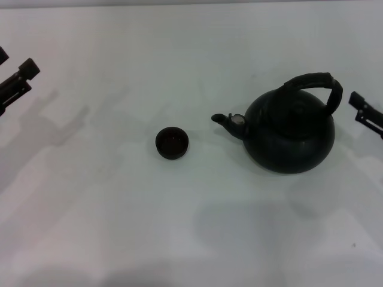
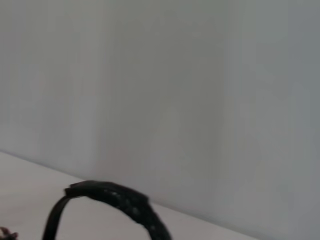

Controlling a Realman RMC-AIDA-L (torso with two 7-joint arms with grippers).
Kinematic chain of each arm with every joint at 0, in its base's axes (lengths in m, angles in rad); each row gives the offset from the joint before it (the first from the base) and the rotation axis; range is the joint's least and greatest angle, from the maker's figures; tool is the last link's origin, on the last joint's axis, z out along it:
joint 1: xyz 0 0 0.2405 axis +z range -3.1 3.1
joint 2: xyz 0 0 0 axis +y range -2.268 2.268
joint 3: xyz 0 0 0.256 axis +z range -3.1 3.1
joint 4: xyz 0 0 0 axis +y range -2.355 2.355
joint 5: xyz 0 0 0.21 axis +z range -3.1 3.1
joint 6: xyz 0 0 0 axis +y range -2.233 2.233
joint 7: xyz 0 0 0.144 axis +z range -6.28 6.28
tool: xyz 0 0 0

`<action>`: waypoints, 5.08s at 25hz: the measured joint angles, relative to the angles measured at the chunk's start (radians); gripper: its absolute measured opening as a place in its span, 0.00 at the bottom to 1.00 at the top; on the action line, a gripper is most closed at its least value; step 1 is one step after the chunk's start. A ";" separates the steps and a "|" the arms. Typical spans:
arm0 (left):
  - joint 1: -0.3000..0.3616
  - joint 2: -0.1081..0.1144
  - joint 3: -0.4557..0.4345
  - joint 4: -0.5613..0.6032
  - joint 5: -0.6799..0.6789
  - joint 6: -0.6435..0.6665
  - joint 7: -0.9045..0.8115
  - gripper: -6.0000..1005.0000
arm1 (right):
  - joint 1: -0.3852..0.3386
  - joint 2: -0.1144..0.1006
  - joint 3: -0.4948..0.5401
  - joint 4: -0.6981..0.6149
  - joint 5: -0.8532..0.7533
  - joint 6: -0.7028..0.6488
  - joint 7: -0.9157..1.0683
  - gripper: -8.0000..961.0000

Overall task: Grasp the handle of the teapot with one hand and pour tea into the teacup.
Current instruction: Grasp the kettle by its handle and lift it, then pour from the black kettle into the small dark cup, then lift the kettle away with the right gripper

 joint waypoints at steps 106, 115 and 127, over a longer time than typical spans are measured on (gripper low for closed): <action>0.029 -0.002 -0.054 -0.231 -0.018 0.165 0.162 0.87 | 0.151 0.015 -0.575 -0.339 0.398 0.567 -0.874 0.12; 0.025 -0.002 -0.054 -0.237 -0.018 0.164 0.162 0.87 | 0.153 0.015 -0.574 -0.343 0.398 0.567 -0.894 0.12; 0.023 -0.002 -0.051 -0.237 -0.018 0.158 0.162 0.87 | 0.161 0.015 -0.567 -0.331 0.415 0.567 -0.897 0.12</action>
